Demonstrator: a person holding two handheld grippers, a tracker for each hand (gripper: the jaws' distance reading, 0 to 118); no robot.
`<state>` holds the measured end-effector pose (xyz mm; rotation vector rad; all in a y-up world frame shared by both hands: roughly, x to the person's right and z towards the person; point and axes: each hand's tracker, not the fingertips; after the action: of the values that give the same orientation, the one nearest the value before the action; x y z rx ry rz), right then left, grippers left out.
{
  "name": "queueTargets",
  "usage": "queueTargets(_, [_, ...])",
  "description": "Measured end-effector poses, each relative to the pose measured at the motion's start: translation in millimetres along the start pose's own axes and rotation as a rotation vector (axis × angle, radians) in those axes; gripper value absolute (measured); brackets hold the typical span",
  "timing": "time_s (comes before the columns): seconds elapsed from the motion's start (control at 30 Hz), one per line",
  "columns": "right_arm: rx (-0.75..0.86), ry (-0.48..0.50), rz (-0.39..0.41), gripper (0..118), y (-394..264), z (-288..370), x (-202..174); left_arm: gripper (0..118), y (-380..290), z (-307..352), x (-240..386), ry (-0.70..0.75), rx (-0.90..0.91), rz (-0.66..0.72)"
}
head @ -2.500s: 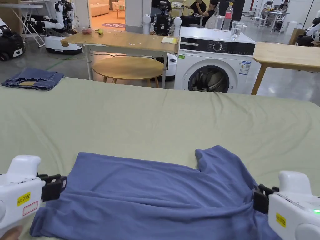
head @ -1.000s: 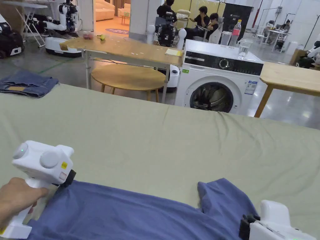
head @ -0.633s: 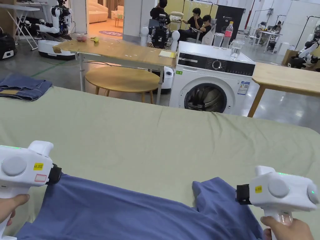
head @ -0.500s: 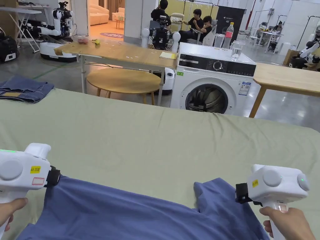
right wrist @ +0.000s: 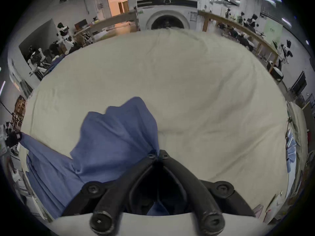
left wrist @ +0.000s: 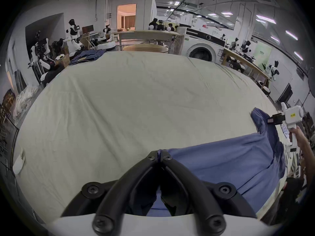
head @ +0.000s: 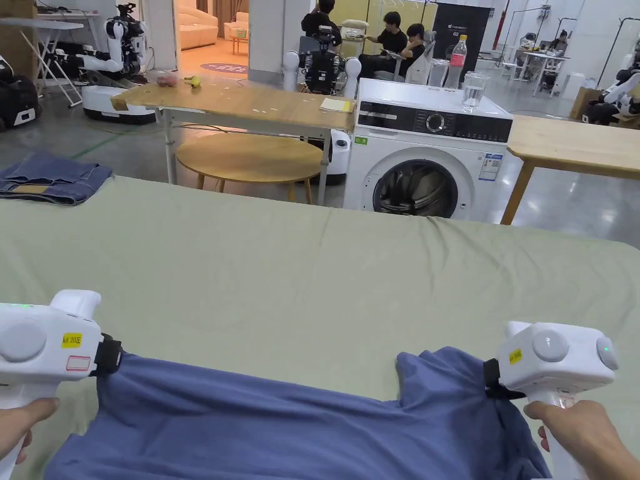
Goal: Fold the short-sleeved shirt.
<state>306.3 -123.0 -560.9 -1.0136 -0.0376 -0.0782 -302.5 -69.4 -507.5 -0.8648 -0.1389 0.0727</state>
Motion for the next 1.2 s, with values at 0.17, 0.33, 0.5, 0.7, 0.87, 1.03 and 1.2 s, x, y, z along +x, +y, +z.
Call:
queueTargets(0.17, [0.095, 0.012, -0.001, 0, -21.1, 57.7, -0.2, 0, -5.9, 21.6, -1.7, -0.016, 0.030, 0.010])
queueTargets(0.33, [0.178, 0.010, 0.018, 0, -63.1, 115.1, 1.8, 0, -26.0, 49.7, -7.4, -0.028, 0.056, 0.014])
queueTargets(0.5, [0.255, 0.031, -0.019, 0, -107.9, 174.0, 5.3, 0, -50.1, 85.1, -18.8, -0.058, 0.100, 0.031])
queueTargets(0.7, [0.269, 0.016, 0.026, 0, -165.4, 216.4, -0.9, 0, -79.3, 121.2, -29.1, -0.117, 0.136, 0.050])
queueTargets(0.87, [0.210, 0.009, 0.034, 0, -214.9, 218.2, -3.3, 0, -113.8, 121.0, -30.2, -0.109, 0.068, 0.036])
queueTargets(1.03, [0.069, -0.040, 0.073, 0, -250.3, 184.3, 5.0, 0, -153.3, 98.8, -31.1, -0.078, -0.084, 0.024])
queueTargets(1.2, [0.011, -0.089, 0.064, 0, -263.1, 149.0, 15.2, 0, -174.3, 77.5, -26.5, -0.053, -0.160, 0.007])
